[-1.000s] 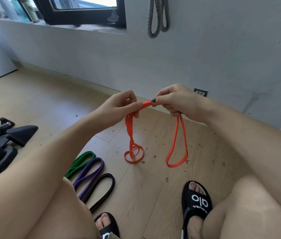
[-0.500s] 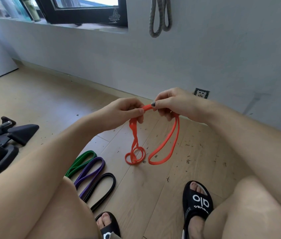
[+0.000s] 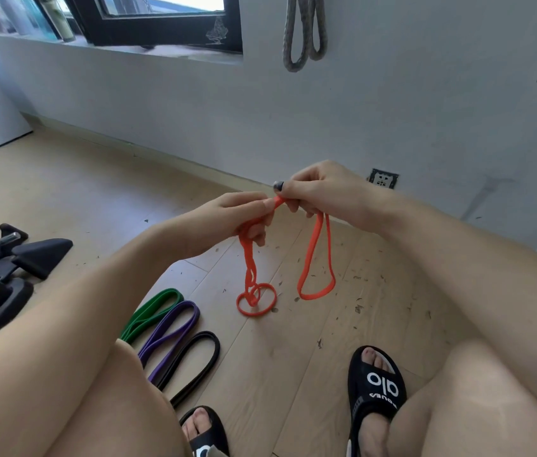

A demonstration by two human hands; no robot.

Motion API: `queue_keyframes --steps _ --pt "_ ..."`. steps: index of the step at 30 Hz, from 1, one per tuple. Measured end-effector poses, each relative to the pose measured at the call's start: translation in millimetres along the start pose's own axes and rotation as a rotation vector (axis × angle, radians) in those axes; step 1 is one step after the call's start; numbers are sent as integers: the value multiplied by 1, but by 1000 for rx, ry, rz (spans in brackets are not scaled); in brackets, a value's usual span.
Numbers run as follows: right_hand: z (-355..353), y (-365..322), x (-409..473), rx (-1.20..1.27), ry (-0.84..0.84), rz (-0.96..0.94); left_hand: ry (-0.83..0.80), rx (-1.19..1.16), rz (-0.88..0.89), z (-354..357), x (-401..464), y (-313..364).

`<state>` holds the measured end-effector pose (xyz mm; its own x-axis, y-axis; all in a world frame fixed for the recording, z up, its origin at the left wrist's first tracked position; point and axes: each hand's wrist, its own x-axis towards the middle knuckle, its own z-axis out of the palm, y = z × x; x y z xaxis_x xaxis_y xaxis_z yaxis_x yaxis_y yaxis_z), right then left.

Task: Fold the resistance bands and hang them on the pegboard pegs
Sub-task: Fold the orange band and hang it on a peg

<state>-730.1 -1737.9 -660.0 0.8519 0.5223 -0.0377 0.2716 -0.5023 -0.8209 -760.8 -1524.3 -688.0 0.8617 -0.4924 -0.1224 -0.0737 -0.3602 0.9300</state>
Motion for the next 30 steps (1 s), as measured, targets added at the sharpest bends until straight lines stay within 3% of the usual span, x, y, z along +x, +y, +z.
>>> queue_keyframes --steps 4,15,30 --pt "-7 0 0 -24 25 4 -20 -108 -30 -5 1 -5" --pt "-11 5 -2 -59 -100 103 -2 179 -44 -13 -4 1" --pt "-10 8 -6 21 -164 122 -29 185 -65 -8 -6 2"
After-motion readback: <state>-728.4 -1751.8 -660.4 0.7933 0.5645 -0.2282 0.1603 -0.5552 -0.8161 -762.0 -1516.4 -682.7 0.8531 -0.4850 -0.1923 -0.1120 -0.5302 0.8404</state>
